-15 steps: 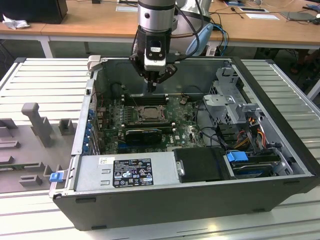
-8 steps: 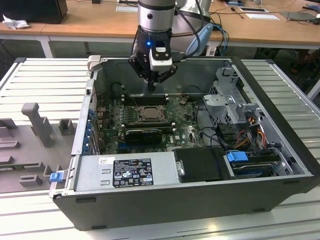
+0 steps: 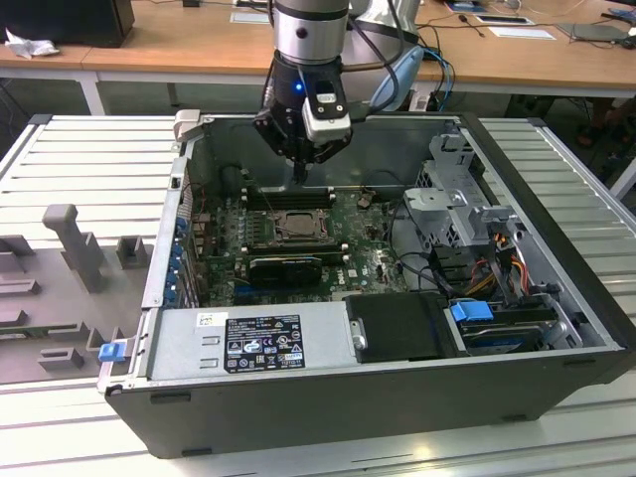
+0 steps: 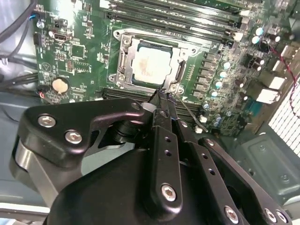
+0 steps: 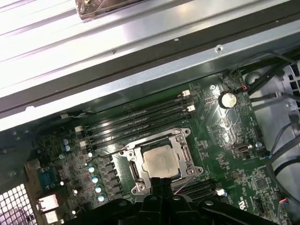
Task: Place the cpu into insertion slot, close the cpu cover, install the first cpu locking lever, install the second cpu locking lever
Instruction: 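Install the first cpu locking lever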
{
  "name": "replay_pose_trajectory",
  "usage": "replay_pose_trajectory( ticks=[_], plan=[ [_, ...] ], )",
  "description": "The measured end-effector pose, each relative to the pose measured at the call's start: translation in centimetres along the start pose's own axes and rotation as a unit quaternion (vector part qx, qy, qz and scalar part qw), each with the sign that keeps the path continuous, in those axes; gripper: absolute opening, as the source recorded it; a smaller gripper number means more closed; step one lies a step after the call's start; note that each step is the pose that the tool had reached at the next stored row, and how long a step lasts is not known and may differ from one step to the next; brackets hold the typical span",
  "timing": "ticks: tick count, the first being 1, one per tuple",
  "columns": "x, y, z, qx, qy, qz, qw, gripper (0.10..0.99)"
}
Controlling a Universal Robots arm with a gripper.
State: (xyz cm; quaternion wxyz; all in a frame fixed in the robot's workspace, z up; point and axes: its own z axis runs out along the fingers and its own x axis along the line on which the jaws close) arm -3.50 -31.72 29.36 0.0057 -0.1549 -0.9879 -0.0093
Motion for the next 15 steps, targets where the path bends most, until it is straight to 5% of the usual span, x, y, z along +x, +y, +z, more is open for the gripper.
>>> replay_pose_trajectory(
  ticks=[8,15],
  plan=[
    [0.0,0.0,0.0,0.0008,0.0009,-0.057,0.9984,0.106],
    [0.0,0.0,0.0,0.0017,0.002,-0.118,0.993,0.106]
  ],
)
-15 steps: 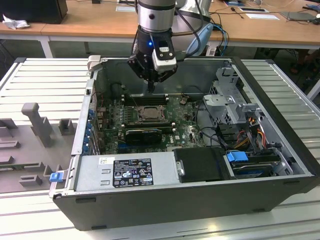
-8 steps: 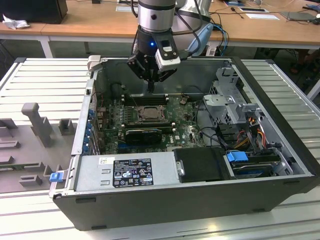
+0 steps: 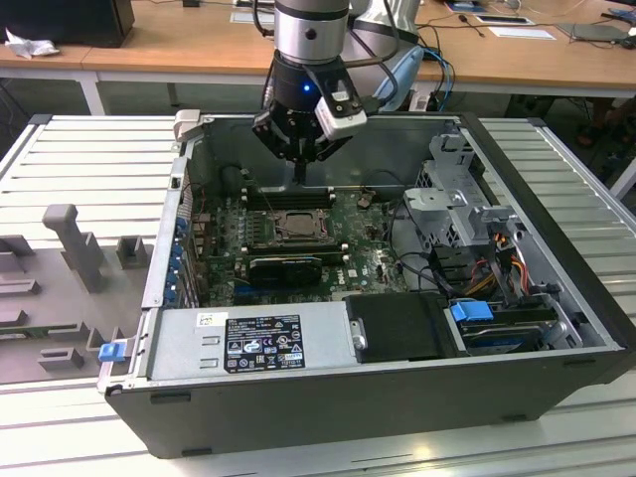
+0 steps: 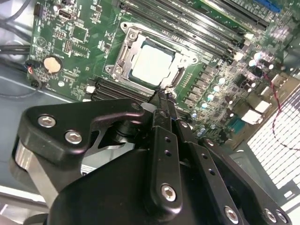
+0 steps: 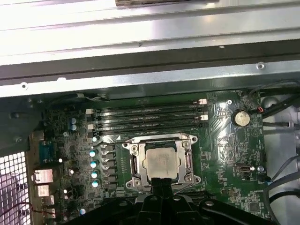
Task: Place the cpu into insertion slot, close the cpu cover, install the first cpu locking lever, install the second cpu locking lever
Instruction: 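Install the first cpu locking lever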
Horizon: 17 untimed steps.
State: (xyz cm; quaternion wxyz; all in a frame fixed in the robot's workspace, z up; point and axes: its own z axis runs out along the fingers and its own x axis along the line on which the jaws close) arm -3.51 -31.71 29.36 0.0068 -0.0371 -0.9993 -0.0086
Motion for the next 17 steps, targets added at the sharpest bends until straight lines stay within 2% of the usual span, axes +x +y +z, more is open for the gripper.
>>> replay_pose_trajectory(
  ticks=[2,4,10,16,17],
  plan=[
    [0.0,0.0,0.0,0.0003,0.0003,-0.017,0.9999,0.106],
    [0.0,0.0,0.0,0.0008,0.001,-0.059,0.9982,0.106],
    [0.0,0.0,0.0,0.0012,0.0014,-0.084,0.9964,0.106],
    [0.0,0.0,0.0,0.0019,0.0022,-0.135,0.9909,0.106],
    [0.0,0.0,0.0,0.002,0.0023,-0.139,0.9903,0.106]
  ],
)
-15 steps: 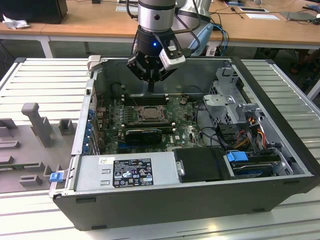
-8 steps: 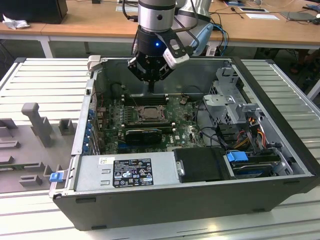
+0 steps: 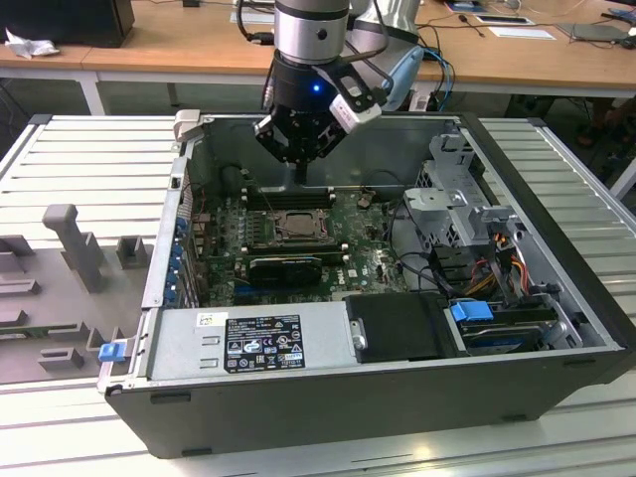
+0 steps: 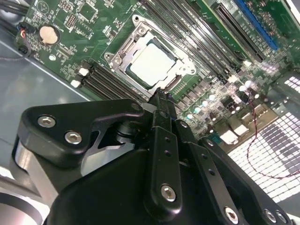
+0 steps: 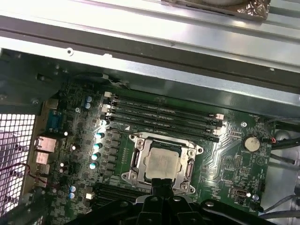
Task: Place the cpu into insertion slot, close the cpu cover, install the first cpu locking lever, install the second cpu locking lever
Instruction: 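Install the first cpu locking lever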
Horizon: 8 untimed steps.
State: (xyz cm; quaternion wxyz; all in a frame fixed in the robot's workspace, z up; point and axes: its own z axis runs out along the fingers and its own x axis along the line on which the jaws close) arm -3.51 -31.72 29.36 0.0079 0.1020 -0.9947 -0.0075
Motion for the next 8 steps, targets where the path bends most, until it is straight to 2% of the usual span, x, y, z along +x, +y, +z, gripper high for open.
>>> replay_pose_trajectory(
  ticks=[4,8],
  plan=[
    [0.0,0.0,0.0,0.0003,0.0004,-0.022,0.9998,0.106],
    [0.0,0.0,0.0,0.0008,0.001,-0.057,0.9984,0.106]
  ],
)
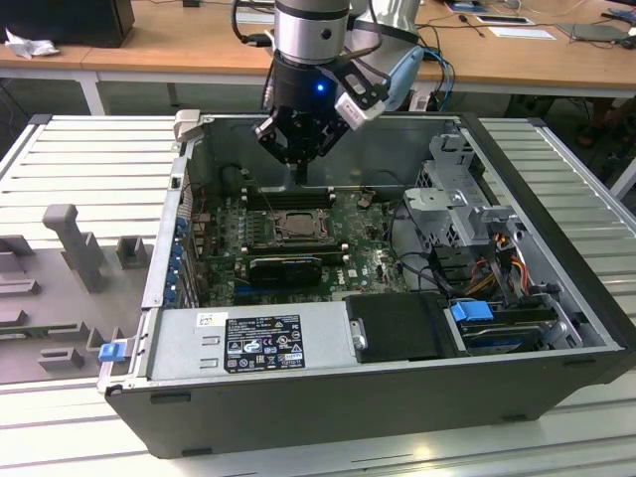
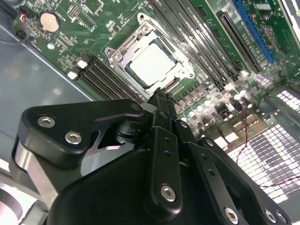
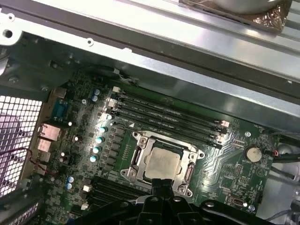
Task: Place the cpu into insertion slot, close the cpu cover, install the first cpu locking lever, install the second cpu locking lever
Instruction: 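Install the first cpu locking lever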
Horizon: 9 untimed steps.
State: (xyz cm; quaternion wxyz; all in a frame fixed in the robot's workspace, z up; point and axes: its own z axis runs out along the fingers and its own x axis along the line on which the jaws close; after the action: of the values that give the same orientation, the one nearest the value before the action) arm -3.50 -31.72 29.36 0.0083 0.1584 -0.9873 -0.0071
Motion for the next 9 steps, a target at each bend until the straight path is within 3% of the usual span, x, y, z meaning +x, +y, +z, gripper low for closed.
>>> replay_pose_trajectory(
  ticks=[9],
  plan=[
    [0.0,0.0,0.0,0.0007,0.0008,-0.049,0.9988,0.106]
  ],
)
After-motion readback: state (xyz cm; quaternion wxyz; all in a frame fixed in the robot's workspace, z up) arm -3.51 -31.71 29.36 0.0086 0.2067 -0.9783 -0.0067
